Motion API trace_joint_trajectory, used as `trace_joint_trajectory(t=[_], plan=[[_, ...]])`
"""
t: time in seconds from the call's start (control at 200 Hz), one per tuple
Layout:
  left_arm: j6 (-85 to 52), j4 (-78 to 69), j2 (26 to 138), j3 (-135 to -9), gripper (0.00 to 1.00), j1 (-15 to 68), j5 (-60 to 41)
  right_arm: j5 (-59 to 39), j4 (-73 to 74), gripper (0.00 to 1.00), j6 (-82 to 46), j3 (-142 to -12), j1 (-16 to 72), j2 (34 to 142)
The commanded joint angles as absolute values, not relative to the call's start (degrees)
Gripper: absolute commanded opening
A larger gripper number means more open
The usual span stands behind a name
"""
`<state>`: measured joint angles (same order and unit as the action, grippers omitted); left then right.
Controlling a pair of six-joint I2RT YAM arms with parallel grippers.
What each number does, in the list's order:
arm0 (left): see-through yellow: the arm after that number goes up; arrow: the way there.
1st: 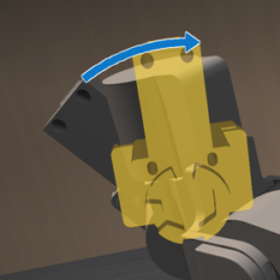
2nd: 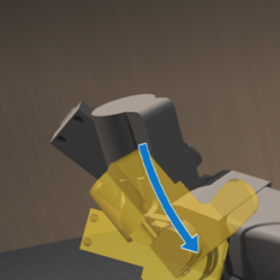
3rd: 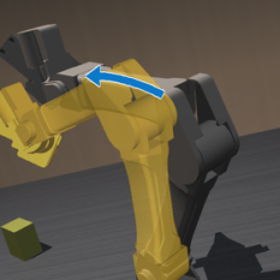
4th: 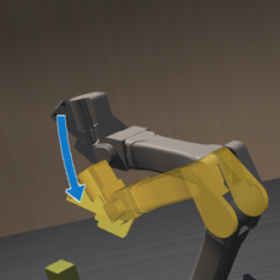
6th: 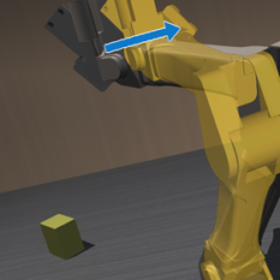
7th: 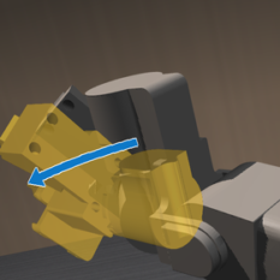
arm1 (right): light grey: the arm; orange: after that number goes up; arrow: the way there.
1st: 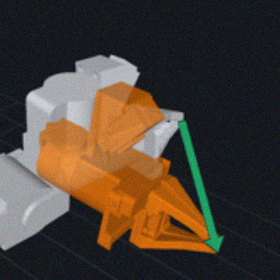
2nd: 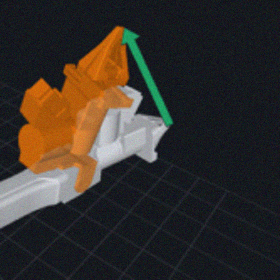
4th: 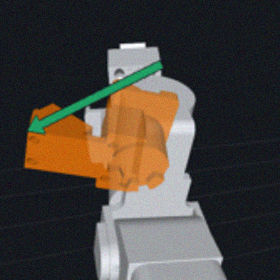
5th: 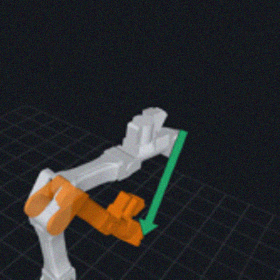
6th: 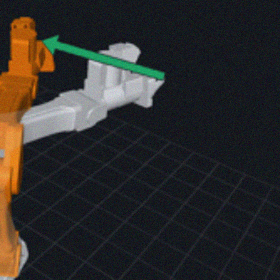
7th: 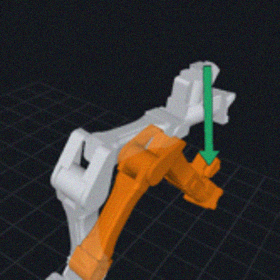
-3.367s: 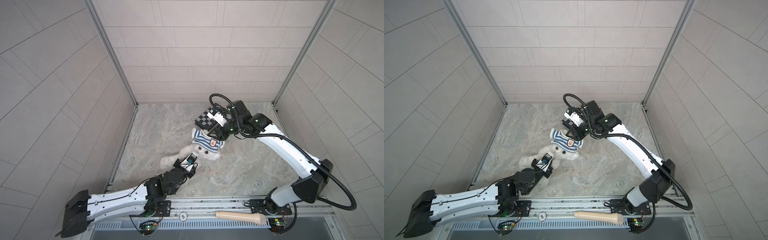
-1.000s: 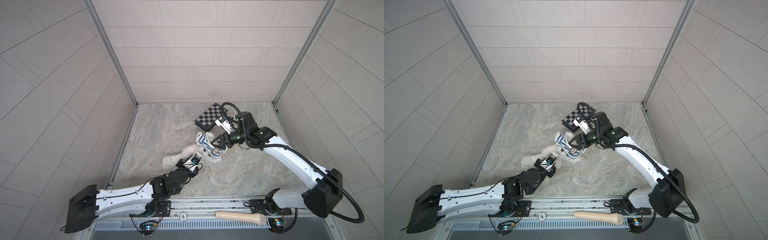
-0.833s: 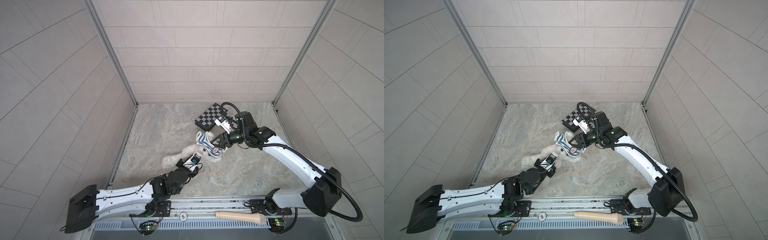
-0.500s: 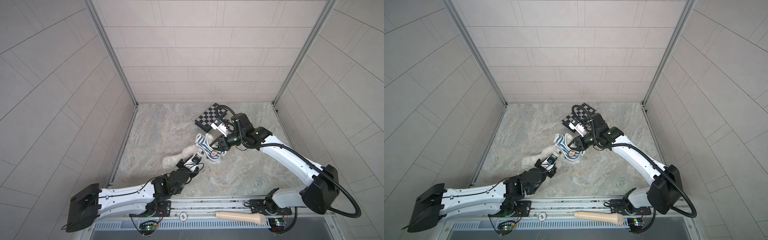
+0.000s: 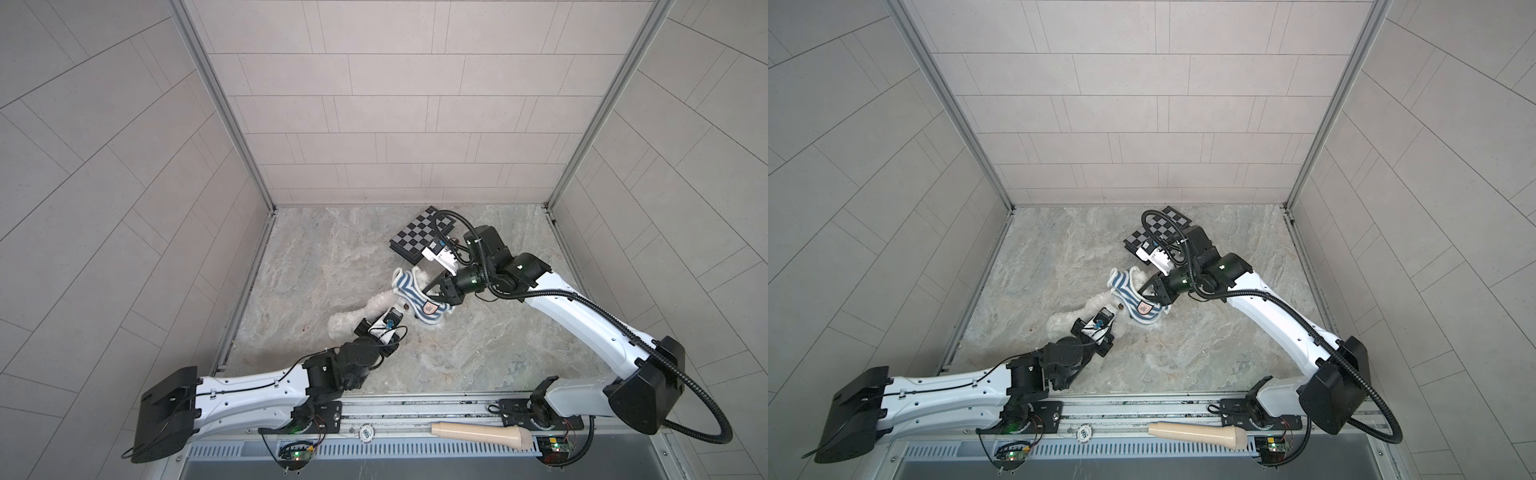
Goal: Dress the teddy bear
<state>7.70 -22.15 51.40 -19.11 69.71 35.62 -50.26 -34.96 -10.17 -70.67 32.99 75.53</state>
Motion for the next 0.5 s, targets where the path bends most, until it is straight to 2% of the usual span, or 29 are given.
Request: trace_joint_trajectory(t=[0.0,0.13,0.2,0.38,0.491], plan=[[1.07,-16.07,51.04,-23.72,0.50,67.87,27.45,-47.85,-33.99,0.00,-6.24,-70.54,33.73,70.13],[-10.07,-12.60,46.04,-23.14,0.80,62.18,9.71,-37.69,-35.98,0.00,0.80,-69.42,33.55,65.29],[-15.70,-11.56,42.51,-22.42,0.83,59.32,3.91,-33.53,-33.51,0.00,2.81,-66.87,33.55,62.36],[-27.77,-9.47,36.60,-23.51,0.63,53.87,-3.94,-30.37,-22.19,0.00,0.80,-59.27,33.59,57.59],[-35.91,-14.20,37.13,-24.40,0.47,52.14,-7.21,-27.54,-17.79,0.00,-0.34,-57.12,34.18,56.39]])
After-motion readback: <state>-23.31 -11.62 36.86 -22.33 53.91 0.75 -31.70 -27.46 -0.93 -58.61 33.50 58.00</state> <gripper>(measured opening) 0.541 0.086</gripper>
